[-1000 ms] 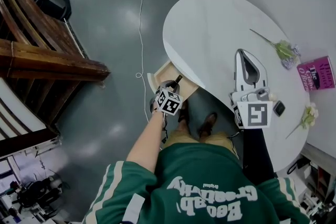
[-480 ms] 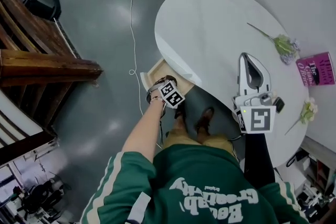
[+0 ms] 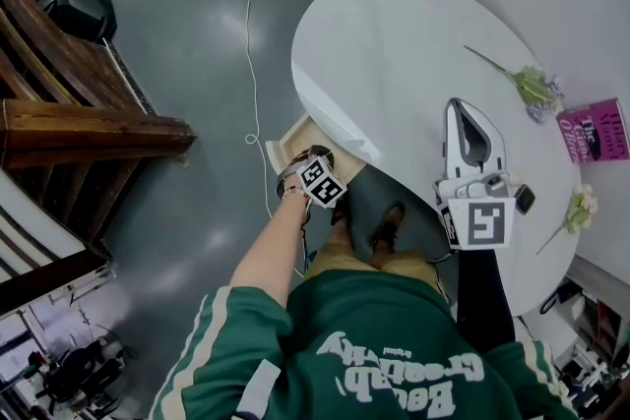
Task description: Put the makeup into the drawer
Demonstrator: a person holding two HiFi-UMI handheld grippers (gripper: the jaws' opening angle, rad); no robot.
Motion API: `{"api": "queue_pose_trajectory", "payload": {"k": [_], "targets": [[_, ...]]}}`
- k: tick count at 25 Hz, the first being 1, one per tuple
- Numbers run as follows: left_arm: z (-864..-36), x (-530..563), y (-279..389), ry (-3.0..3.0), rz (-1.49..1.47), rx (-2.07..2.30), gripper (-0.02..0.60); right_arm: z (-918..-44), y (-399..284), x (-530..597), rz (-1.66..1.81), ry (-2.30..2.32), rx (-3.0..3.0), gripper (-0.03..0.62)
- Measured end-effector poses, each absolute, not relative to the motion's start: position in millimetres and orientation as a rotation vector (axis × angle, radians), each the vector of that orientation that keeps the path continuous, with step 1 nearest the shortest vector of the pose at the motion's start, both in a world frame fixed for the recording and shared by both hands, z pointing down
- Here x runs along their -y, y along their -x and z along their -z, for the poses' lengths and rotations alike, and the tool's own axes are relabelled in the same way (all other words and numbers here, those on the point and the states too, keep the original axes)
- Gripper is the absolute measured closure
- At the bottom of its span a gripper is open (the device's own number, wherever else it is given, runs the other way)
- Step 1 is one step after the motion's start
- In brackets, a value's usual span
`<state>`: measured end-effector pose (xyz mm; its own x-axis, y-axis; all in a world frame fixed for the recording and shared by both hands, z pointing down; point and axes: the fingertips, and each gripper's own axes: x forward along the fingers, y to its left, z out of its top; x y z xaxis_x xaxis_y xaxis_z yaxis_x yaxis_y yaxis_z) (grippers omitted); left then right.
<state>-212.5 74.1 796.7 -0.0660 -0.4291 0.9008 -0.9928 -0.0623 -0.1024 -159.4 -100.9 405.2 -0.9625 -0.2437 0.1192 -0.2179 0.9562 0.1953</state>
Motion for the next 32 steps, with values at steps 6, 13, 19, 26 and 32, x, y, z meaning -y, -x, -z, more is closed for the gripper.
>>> {"api": "queue_pose_trajectory", "payload": {"k": [6, 13, 19, 26, 32], "targets": [[-737.4, -76.6, 223.4, -1.541, -0.977, 1.826, 0.556, -388.1, 160.0, 107.3, 0.27, -0.358, 3.019, 0.595], [-583.8, -61.6, 266.2, -1.508, -0.738, 2.303, 0.456, -365.3, 168.4, 109.0, 0.275, -0.346, 3.086, 0.594], [-418.9, -38.2, 285.7, -1.568, -0.426, 2.74, 0.456, -348.9, 184.2, 97.7, 0.262, -0.296, 3.151, 0.592], [-307.6, -44.1, 282.7, -1.665, -0.305, 3.05, 0.454, -341.8, 201.4, 74.0, 0.296, -0.231, 3.166, 0.592], [-293.9, -22.1, 268.3, -1.815, -0.316, 3.004, 0.455, -333.5, 187.4, 82.6, 0.327, -0.325, 3.165, 0.588]]}}
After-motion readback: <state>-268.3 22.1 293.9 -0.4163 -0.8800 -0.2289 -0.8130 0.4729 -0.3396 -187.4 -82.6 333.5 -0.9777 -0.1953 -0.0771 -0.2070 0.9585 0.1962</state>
